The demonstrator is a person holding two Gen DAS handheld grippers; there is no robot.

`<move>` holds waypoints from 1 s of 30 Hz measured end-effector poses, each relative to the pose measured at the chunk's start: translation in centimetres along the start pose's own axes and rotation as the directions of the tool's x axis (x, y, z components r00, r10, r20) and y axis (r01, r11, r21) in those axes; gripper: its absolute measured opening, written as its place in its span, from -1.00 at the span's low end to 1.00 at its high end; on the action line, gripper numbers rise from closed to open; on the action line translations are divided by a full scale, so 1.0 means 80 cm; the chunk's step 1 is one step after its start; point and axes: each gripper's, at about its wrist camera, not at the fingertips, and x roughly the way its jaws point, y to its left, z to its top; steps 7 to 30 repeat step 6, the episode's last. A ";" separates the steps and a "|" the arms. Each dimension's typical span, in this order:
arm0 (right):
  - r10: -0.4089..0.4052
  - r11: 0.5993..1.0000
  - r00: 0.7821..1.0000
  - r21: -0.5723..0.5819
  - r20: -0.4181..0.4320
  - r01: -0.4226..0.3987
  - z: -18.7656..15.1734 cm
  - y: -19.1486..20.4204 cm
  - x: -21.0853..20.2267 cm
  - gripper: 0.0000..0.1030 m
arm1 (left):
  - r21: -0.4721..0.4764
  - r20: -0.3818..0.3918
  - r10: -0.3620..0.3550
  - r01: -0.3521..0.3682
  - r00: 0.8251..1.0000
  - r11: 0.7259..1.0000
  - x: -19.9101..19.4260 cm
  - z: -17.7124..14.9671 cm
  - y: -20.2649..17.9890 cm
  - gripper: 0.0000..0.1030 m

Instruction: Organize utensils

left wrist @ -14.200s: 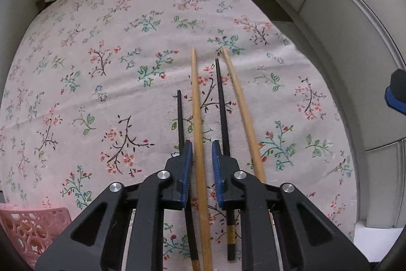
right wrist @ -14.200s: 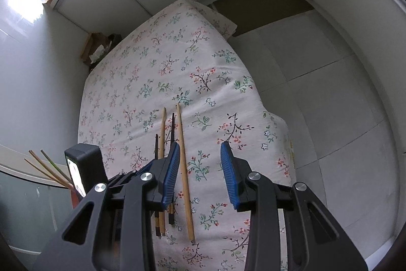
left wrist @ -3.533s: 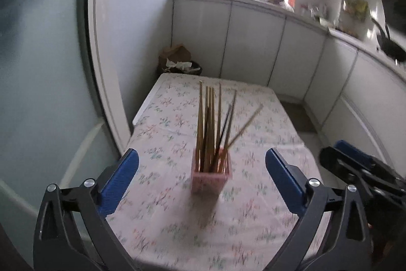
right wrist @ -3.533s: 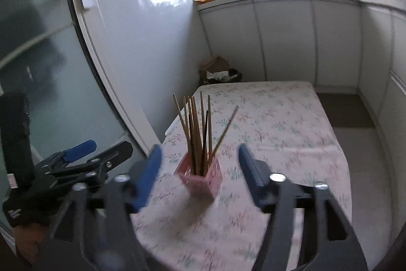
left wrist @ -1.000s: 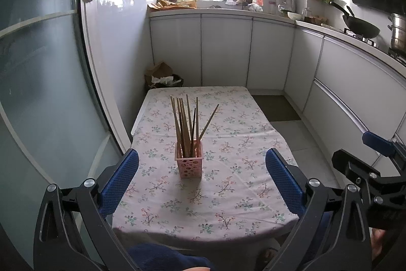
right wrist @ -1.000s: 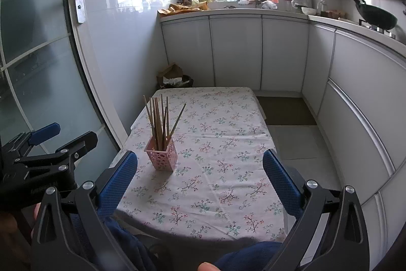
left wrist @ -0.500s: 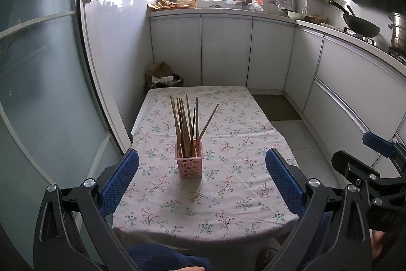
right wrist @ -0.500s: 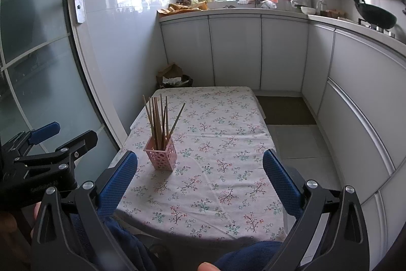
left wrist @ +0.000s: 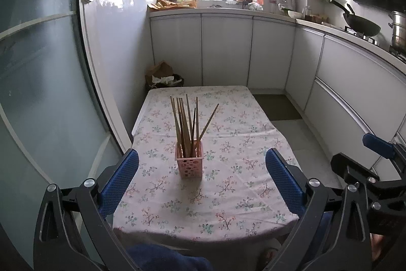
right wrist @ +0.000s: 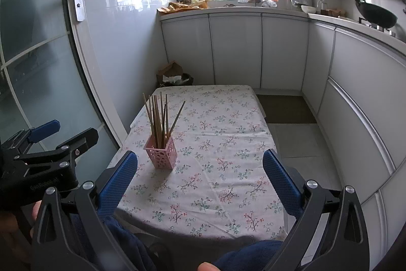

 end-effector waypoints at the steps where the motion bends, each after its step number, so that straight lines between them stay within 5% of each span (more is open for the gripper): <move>1: 0.000 1.000 1.000 0.001 -0.001 0.000 0.000 0.000 0.001 0.87 | 0.000 0.006 0.008 -0.008 1.000 1.000 -0.001 0.000 0.000 0.86; 30: 0.000 1.000 1.000 0.001 -0.004 0.000 -0.002 0.000 0.002 0.87 | -0.008 0.006 0.009 -0.009 1.000 1.000 -0.002 0.000 0.002 0.86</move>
